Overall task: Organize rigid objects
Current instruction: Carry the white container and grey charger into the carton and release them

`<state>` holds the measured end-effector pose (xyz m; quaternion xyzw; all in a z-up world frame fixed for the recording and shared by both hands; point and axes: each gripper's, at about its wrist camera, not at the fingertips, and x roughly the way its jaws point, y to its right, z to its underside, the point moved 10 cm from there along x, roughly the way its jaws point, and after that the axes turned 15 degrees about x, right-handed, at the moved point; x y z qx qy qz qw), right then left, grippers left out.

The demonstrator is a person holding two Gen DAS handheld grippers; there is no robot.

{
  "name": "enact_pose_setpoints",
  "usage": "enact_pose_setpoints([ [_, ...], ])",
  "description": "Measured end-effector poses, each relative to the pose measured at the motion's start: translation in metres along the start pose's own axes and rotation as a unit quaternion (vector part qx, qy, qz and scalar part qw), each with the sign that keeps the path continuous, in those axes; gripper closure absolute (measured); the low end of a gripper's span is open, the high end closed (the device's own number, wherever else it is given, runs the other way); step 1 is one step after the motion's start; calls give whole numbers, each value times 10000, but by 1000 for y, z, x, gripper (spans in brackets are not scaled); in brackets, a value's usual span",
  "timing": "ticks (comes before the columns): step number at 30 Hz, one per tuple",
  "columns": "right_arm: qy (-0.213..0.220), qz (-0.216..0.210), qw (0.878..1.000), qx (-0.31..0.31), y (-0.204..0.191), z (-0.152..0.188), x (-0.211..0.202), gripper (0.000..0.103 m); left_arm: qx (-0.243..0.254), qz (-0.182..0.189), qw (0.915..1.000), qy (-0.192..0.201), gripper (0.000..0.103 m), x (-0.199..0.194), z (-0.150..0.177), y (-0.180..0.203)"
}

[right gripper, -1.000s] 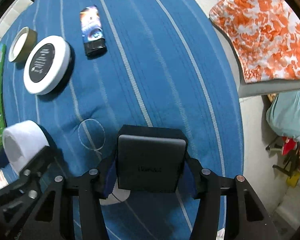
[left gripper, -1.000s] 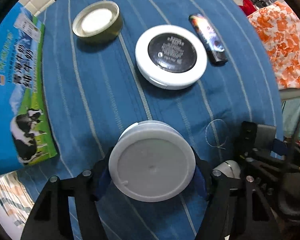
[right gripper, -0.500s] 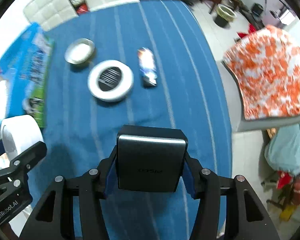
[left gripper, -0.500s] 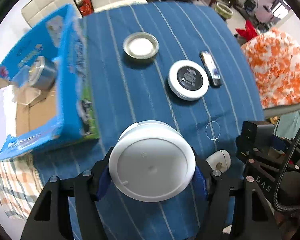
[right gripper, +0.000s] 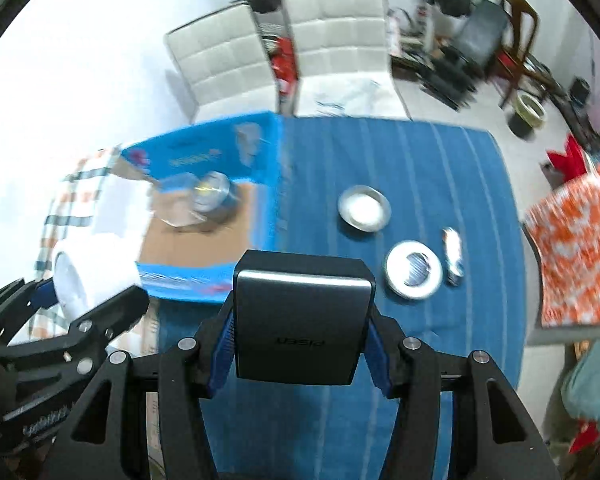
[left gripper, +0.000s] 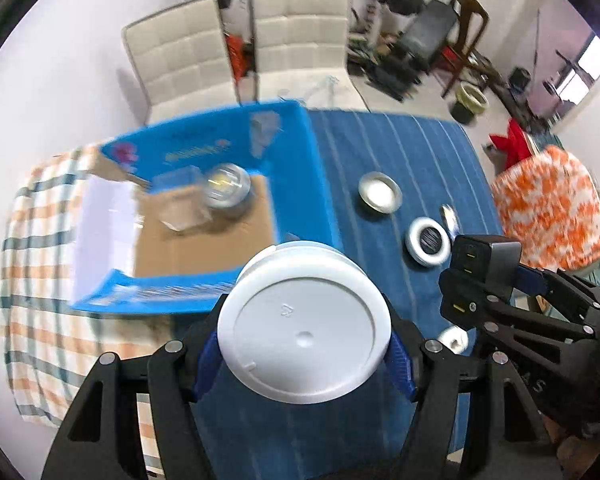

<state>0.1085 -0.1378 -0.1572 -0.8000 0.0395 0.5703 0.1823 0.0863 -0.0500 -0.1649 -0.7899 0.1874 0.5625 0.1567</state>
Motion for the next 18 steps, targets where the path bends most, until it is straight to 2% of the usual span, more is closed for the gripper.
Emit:
enact_pose_setpoints([
  [4, -145, -84, 9998, -137, -43, 1, 20, 46, -277, -208, 9993, 109, 37, -9, 0, -55],
  [8, -529, -59, 9986, -65, -75, -1, 63, 46, -575, -401, 9975, 36, 37, 3, 2, -116],
  [13, -780, 162, 9968, 116, -90, -11, 117, 46, -1024, -383, 9938, -175, 37, 37, 6, -184],
  [18, -972, 435, 9942, 142, -99, -19, 169, 46, -1019, -400, 9928, -491, 37, 83, -1, -223],
])
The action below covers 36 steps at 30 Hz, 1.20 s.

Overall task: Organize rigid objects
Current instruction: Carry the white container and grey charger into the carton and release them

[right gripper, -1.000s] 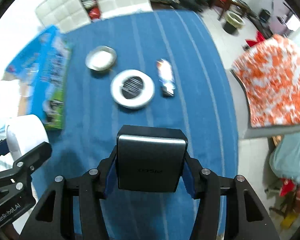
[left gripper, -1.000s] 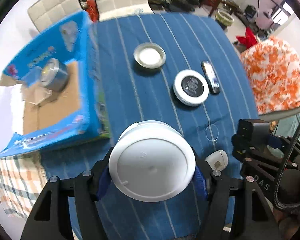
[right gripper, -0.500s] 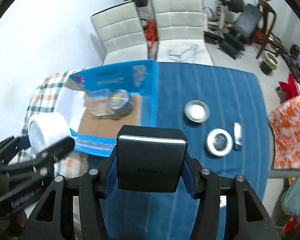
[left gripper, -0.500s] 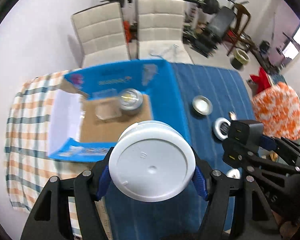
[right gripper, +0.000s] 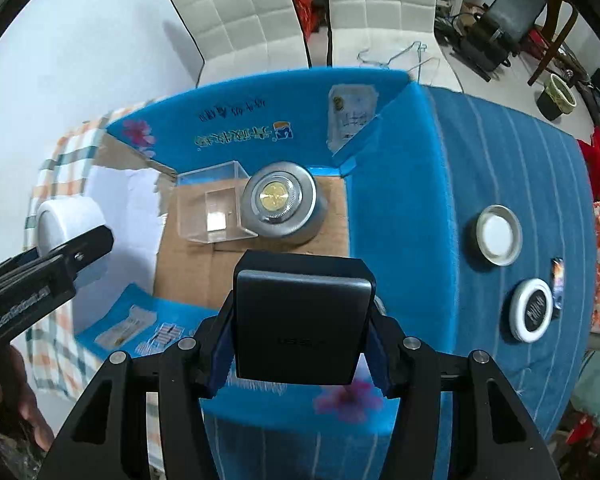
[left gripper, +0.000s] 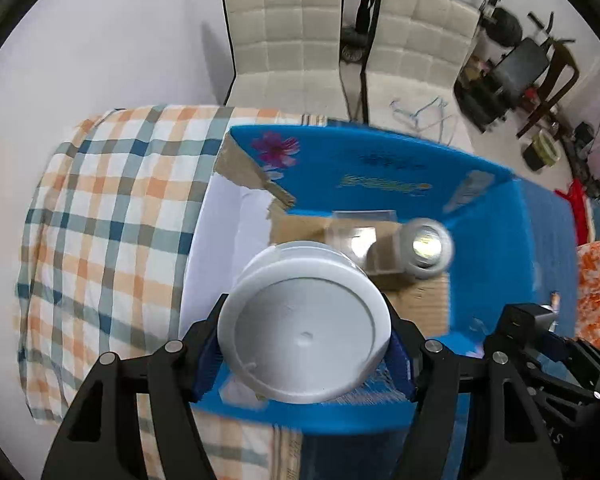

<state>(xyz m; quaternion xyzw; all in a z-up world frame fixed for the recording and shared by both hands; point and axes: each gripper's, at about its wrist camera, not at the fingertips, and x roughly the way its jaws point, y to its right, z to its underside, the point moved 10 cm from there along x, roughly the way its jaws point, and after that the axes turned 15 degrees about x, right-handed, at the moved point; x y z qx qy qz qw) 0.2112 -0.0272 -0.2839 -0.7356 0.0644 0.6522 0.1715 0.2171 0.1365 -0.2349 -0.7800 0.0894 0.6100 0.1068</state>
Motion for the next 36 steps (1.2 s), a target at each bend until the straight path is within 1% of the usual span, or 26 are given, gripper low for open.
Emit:
enact_pose_setpoints([
  [4, -121, 255, 9996, -75, -6, -5, 28, 46, 109, 4, 9994, -340, 37, 46, -11, -9],
  [8, -218, 443, 9988, -76, -4, -7, 48, 45, 402, -103, 9965, -730, 37, 87, -21, -10],
  [13, -432, 576, 9974, -55, 3, -2, 72, 45, 630, -121, 9930, -990, 37, 116, -30, -8],
  [17, -522, 603, 9968, 70, 7, -1, 88, 45, 615, -40, 9933, -975, 37, 121, -41, -9],
  [21, -686, 511, 9960, 257, 12, -2, 101, 45, 563, 0, 9940, -933, 37, 122, -51, -11],
  [26, -869, 452, 9943, 424, 16, 1, 116, 45, 428, 258, 9943, -947, 37, 127, -55, -12],
  [30, -925, 435, 9935, 495, 16, -2, 118, 45, 365, 366, 9937, -995, 37, 131, -60, -12],
  [32, -976, 420, 9930, 507, 16, -2, 118, 43, 337, 426, 9929, -1059, 37, 132, -58, -11],
  [35, -925, 380, 9938, 493, 14, -5, 114, 37, 305, 463, 9921, -1123, 37, 131, -56, -11],
  [36, -897, 344, 9942, 475, 13, -6, 111, 32, 305, 464, 9921, -1129, 37, 130, -55, -10],
])
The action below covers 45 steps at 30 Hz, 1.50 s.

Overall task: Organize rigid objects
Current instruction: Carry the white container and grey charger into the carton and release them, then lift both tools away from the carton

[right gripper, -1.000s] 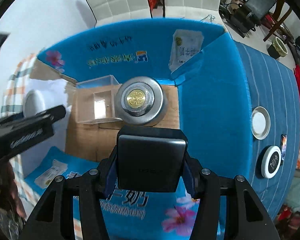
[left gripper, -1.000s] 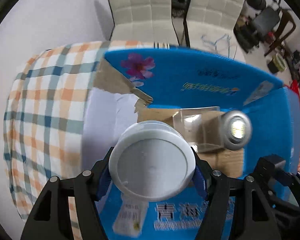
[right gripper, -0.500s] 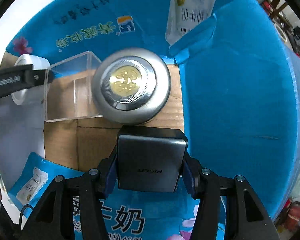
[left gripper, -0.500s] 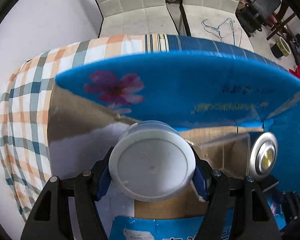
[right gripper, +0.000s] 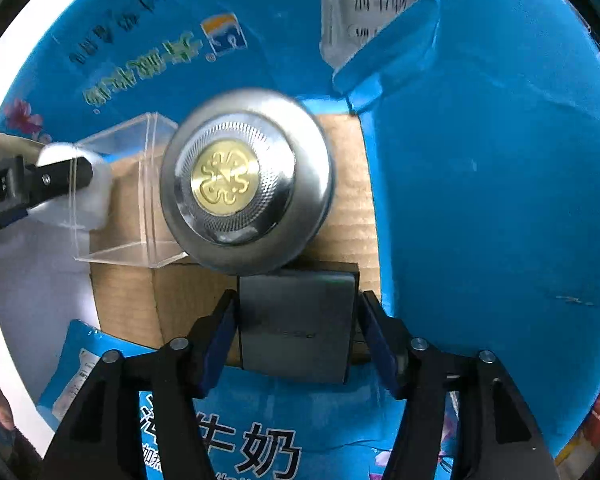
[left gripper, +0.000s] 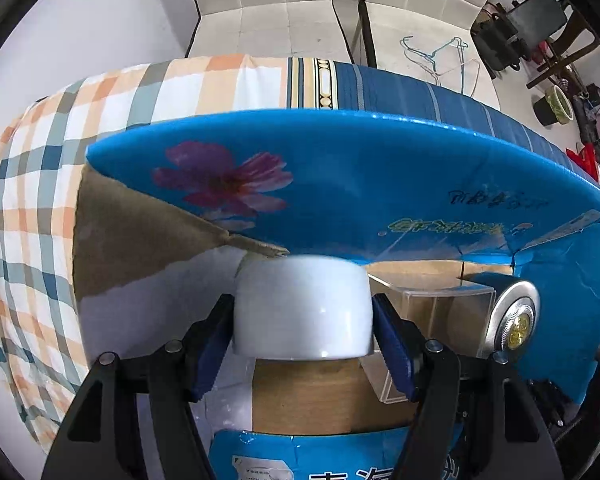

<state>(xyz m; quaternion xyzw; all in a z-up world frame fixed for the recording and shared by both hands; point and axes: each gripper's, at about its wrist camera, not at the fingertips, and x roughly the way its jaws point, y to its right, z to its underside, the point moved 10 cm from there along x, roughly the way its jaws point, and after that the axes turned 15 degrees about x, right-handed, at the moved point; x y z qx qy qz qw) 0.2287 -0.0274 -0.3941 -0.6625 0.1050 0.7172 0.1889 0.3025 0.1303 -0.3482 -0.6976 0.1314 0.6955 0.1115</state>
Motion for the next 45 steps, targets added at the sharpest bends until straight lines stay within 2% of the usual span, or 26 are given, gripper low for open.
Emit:
enact_pose_setpoints([
  [3, 47, -41, 10000, -70, -2, 1, -8, 18, -10, -58, 10000, 74, 31, -9, 4, 0],
  [5, 169, 9, 9998, -129, -5, 3, -13, 11, -23, -150, 9998, 136, 17, -15, 4, -2],
  [7, 260, 77, 9995, -186, -6, 10, -18, 3, -42, -212, 9995, 226, 9, -23, 6, -4],
  [10, 397, 180, 9987, -258, -4, 16, -25, 0, -32, -305, 9992, 256, 1, -30, 13, -6],
  [15, 558, 280, 9972, -411, -6, 50, -34, 0, -62, -401, 9984, 405, 1, -44, 35, -6],
  [20, 831, 246, 9947, -554, 1, 68, -60, 0, -33, -607, 9960, 648, 1, -62, 62, 3],
  [27, 1179, -72, 9915, -542, 14, 82, -115, 0, -68, -548, 9936, 986, 1, -99, 94, 21],
  [36, 1808, -297, 9804, -729, 17, 108, -196, 0, 13, -741, 9853, 1539, 1, -169, 125, 37],
  [40, 1931, -396, 9773, -778, 24, 118, -222, 0, 56, -846, 9815, 1717, 1, -198, 140, 44],
  [45, 2046, -624, 9734, -828, 34, 132, -252, 0, -30, -693, 9800, 1867, 1, -222, 161, 57],
])
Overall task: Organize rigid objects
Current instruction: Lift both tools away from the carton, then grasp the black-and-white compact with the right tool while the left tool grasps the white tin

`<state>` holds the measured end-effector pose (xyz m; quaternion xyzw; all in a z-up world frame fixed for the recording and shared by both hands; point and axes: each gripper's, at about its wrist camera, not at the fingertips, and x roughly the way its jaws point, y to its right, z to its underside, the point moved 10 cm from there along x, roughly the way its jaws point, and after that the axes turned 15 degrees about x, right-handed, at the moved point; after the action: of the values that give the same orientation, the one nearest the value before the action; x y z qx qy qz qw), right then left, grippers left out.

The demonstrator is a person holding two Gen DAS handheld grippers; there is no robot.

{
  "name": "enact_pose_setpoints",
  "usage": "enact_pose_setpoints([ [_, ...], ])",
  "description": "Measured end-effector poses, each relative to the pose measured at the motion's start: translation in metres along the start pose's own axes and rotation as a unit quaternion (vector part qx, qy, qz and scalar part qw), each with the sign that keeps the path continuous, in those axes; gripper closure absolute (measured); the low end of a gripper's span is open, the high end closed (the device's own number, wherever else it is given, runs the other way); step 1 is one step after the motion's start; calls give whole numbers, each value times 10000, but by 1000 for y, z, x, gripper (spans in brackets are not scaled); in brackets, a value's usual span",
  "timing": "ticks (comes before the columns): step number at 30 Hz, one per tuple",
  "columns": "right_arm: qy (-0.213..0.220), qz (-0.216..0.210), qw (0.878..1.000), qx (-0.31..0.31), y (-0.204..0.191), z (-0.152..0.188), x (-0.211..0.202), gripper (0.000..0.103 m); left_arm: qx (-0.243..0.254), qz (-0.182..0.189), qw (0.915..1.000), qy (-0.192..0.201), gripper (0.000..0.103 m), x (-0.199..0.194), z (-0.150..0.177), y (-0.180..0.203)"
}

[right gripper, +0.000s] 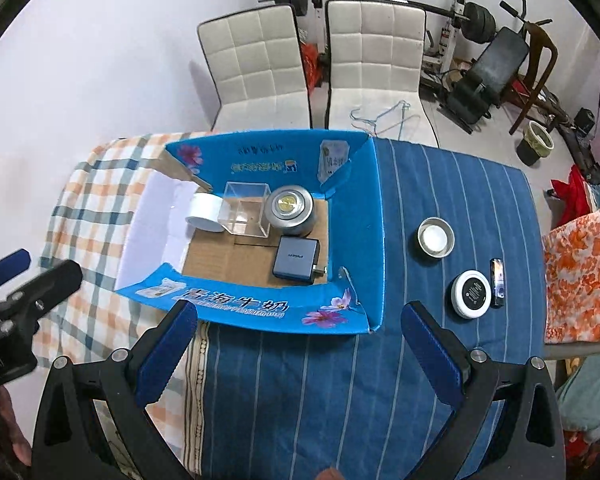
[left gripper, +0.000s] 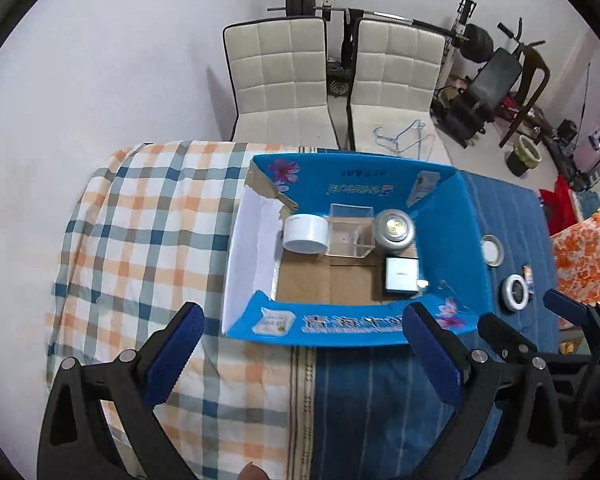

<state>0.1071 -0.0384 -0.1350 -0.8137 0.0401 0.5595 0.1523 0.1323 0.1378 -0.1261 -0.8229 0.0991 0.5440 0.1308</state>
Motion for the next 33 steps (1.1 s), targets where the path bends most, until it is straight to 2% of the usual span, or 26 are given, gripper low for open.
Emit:
enact_pose_setpoints([
  [4, 22, -129, 9998, 149, 12, 1, -16, 0, -41, 67, 10000, 48, 1, -16, 7, 11],
  [7, 34, -96, 9993, 365, 36, -3, -19, 0, -48, 152, 9998, 70, 1, -21, 9, 23],
  [12, -24, 281, 9951, 949, 109, -17, -7, 0, 67, 317, 9995, 53, 1, -12, 1, 57],
  [17, -406, 799, 9829, 1609, 204, -24, 47, 0, 287, 449, 9986, -33, 1, 15, -14, 113],
  [19, -653, 947, 9758, 1860, 238, -22, 82, 0, 390, 369, 9985, -73, 1, 28, -21, 131],
  [22, -949, 1054, 9678, 2081, 270, -17, 129, 0, 538, 46, 9984, -140, 1, 61, -38, 157],
  [25, -1222, 986, 9616, 2249, 288, -14, 168, 4, 592, -307, 9974, -286, 1, 95, -51, 171],
  [29, -1444, 923, 9567, 2354, 296, -8, 205, 6, 640, -513, 9953, -510, 1, 126, -61, 184],
  [31, -1636, 958, 9539, 2326, 298, -2, 221, 25, 656, -505, 9947, -609, 1, 137, -65, 193],
  [33, -1443, 1051, 9585, 2222, 299, -6, 221, 25, 694, -547, 9937, -682, 1, 144, -68, 199],
])
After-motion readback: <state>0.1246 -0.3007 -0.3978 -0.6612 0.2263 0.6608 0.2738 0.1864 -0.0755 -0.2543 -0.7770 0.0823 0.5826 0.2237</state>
